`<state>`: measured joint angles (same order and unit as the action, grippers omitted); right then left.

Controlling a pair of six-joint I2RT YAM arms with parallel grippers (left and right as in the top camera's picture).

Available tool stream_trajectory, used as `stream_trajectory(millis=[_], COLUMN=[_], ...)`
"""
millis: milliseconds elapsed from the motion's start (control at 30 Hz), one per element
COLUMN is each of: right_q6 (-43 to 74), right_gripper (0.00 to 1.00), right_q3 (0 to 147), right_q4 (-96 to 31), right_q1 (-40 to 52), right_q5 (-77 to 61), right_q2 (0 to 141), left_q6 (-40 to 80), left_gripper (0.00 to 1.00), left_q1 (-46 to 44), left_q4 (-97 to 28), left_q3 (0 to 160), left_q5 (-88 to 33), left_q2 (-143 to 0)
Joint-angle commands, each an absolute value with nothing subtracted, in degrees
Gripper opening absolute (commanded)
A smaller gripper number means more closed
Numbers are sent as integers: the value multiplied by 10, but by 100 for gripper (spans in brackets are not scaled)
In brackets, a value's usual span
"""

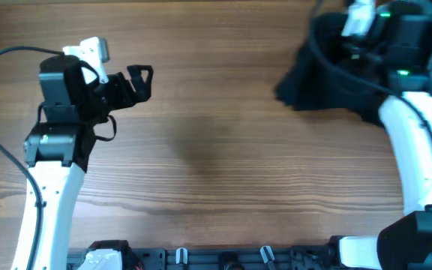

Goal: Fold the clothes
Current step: 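Grasp the black shorts with the right gripper and drag them to center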

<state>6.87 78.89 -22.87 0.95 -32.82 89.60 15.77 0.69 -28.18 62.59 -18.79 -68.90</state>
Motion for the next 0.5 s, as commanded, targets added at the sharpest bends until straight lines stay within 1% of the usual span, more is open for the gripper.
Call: stream_trajectory(millis=[0,133,233,467], right_q6=[81,103,132,184], right_gripper=[4,4,4,4], right_q3=[796,796,796,798], right_q4=[-214,-176,-141,-98], right_q1=[103,187,239,392], right_q5=[-303,-314,-355,-360], right_q2=[937,996,1025,1028], left_q6=[159,158,156,155], left_gripper=[100,100,100,100], left_q1=[35,45,45,51], left_q4=[-281,-290,-299,-305], left_q3=[637,637,637,637], left_q5=[-184,-183,-183,-153], left_q2=[-672,-672,-672,-672])
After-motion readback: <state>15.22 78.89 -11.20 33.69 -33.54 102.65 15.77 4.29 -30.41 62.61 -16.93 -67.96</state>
